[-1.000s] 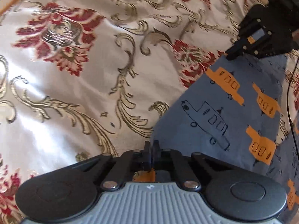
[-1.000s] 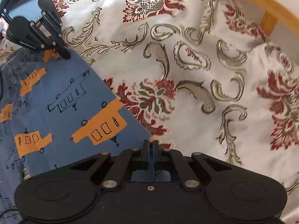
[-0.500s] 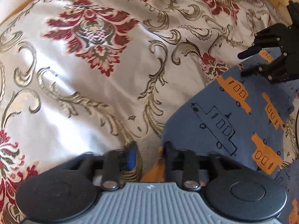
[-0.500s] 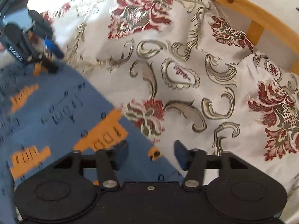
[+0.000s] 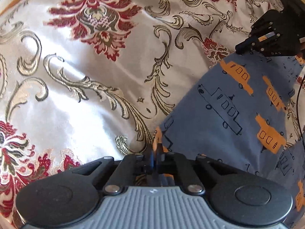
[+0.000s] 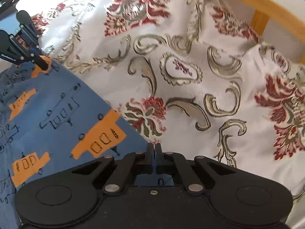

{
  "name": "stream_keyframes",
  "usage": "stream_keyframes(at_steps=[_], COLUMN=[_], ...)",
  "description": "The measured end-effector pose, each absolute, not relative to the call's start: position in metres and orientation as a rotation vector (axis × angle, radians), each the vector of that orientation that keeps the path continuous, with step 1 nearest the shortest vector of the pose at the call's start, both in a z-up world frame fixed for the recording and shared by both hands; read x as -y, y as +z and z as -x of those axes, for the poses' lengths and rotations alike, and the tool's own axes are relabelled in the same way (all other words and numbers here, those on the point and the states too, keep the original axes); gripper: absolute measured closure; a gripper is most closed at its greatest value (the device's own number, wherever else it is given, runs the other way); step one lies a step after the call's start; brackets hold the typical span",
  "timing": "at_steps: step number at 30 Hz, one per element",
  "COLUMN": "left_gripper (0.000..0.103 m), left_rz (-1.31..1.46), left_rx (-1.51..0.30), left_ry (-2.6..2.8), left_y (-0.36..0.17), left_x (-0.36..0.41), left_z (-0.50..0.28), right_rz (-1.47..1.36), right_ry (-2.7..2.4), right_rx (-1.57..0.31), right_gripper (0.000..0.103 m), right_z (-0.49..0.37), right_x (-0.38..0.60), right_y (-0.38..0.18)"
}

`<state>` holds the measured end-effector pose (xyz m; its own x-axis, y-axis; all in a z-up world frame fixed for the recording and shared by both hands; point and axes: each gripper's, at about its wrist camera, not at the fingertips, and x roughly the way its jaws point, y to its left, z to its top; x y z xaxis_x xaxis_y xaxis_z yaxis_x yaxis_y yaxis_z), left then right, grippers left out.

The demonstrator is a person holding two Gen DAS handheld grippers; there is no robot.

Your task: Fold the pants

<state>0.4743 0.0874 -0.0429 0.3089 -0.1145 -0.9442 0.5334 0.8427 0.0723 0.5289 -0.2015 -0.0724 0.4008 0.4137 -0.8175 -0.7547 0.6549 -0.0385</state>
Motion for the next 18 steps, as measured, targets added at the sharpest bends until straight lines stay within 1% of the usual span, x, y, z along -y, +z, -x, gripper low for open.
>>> stream_keyframes(at_steps=[6,11,12,13,14,15,18], left_gripper=[0.101,0.101,0.101,0.101,0.101,0.101,0.101], left_rz=[-0.474,-0.516,-0.519,-0.519,-0.515,-0.511,-0.520], left_rx=[-1.096,-1.050,-1.046,-1.044,-1.044,-1.044,-1.045], left_ry=[-0.384,-0.347,-0.345,-0.342,-0.340,-0.339,-0.343], left_y=[-0.027,-0.021,-0.020,-0.020,-0.021,-0.022,-0.027], left_x=[-0.076,-0.069,-0.068,-0.068,-0.068,-0.068,-0.065], left_z=[-0.455,-0.442,-0.441,-0.441,-0.442,-0.443,-0.447], right_rz=[0.440,0.456,0.457,0.447,0.429,0.415,0.407], right_ry=[0.774,0.761,0.744,0.736,0.726,0.724,0.716], right_rx=[-0.821,-0.814,-0.809,-0.809,-0.813,-0.815,-0.850], right_gripper=[0.103,0.102,0.088,0.072,0.067,0.064,0.063], right_z=[-0.504,-0.494,-0.495,-0.496,-0.499,-0.502,-0.514], right_x=[0.211,0.209,0.208,0.208,0.207,0.207,0.203], right_y=[-0.057,-0.054,-0.055,-0.056,-0.058,-0.060,-0.072])
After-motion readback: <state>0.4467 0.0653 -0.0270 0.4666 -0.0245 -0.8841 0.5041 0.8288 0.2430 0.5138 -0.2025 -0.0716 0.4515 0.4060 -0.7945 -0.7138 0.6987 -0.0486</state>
